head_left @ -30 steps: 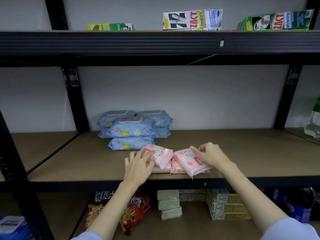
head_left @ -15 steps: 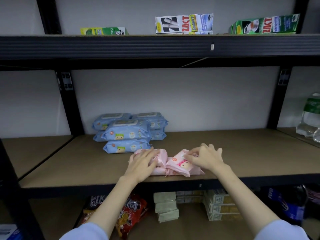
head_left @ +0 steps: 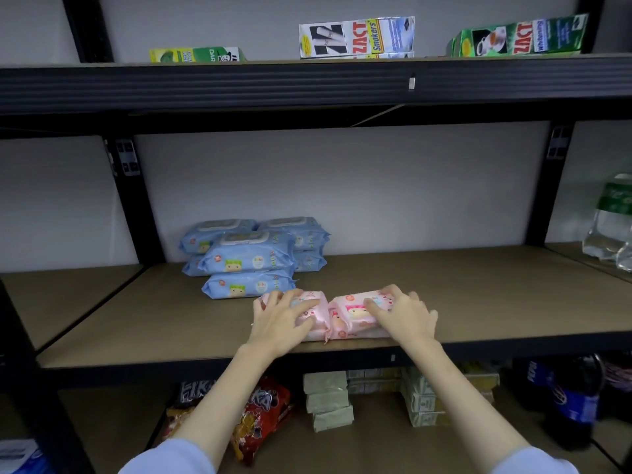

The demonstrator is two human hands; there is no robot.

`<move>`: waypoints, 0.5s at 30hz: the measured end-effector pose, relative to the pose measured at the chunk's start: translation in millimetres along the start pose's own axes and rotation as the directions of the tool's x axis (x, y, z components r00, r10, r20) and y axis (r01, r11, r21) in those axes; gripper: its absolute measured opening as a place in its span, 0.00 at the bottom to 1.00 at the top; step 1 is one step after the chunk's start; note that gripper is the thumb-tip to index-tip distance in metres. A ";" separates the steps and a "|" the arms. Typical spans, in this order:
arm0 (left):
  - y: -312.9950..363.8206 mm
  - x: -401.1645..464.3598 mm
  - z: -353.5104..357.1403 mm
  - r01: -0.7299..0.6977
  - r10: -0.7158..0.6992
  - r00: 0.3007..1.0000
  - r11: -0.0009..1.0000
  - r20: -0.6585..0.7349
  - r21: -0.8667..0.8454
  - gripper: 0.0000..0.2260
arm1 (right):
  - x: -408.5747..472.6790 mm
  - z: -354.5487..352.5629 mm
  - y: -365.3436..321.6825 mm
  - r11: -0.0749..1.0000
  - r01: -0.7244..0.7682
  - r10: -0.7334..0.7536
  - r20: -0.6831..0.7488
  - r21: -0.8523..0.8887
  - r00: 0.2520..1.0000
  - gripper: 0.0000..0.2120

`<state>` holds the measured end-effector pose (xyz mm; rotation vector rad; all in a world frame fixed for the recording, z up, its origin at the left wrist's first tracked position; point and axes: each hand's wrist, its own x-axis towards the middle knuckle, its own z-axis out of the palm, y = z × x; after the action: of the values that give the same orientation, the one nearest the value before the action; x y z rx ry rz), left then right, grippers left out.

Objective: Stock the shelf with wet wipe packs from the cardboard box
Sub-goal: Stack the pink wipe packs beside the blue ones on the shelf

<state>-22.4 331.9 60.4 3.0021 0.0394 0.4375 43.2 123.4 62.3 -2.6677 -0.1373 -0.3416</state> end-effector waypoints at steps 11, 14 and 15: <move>-21.6 -17.8 8.7 -0.028 0.020 0.998 0.993 -0.067 -0.115 0.50 | -8.8 -6.8 14.5 0.931 0.358 -0.364 0.118 0.067 0.924 0.26; -22.2 -13.4 14.9 -0.021 0.007 0.995 0.991 -0.104 -0.134 0.49 | -8.3 2.8 8.2 0.924 0.381 -0.380 0.081 0.002 0.921 0.21; -21.6 -11.9 15.3 -0.020 0.005 0.994 0.991 -0.112 -0.133 0.49 | -8.0 6.0 4.4 0.924 0.381 -0.378 0.066 -0.030 0.923 0.21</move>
<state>-29.7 351.3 40.1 2.8447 0.0000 0.5846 37.4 121.7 53.2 -2.6830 -0.6798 -0.3881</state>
